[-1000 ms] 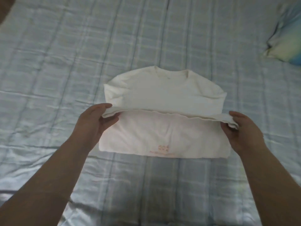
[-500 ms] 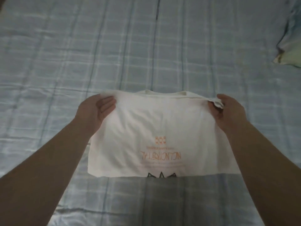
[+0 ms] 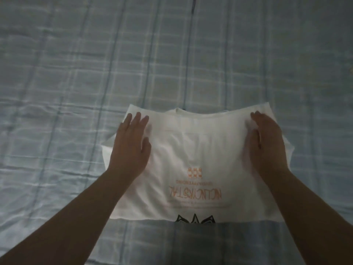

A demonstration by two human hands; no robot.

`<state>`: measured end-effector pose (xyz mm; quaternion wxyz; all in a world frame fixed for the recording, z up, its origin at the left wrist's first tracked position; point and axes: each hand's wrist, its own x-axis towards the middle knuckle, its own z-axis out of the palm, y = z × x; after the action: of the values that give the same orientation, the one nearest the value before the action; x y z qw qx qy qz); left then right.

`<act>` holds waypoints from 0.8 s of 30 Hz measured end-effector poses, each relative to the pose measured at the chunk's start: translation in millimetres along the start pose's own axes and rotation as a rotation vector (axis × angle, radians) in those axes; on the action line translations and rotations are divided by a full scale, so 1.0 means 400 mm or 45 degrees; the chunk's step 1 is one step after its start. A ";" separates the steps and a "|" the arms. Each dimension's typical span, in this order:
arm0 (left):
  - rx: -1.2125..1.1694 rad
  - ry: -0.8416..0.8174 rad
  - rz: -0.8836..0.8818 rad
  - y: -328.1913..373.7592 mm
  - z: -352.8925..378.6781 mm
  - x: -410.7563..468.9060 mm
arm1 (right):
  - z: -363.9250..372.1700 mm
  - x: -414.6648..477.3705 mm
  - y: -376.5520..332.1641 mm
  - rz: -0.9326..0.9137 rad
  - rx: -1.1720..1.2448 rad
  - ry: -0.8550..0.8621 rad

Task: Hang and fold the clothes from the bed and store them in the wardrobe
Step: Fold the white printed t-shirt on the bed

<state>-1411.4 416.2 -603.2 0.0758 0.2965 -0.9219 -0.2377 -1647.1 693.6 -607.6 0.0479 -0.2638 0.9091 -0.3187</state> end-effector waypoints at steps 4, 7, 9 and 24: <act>0.421 -0.237 -0.065 -0.005 0.040 -0.032 | 0.020 0.000 0.020 -0.086 -0.606 -0.259; 0.518 -0.314 -0.140 -0.029 0.070 -0.025 | 0.042 0.005 0.038 0.034 -0.680 -0.349; 0.543 -0.343 -0.142 -0.040 0.081 -0.015 | 0.050 0.012 0.044 0.032 -0.711 -0.350; 0.531 -0.244 -0.070 -0.003 0.044 -0.342 | -0.063 -0.336 0.087 0.164 -0.666 -0.215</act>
<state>-1304.6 501.7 -618.9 -0.0815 0.3070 -0.9456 -0.0710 -1554.0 799.0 -619.6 0.0739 -0.2346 0.9682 -0.0466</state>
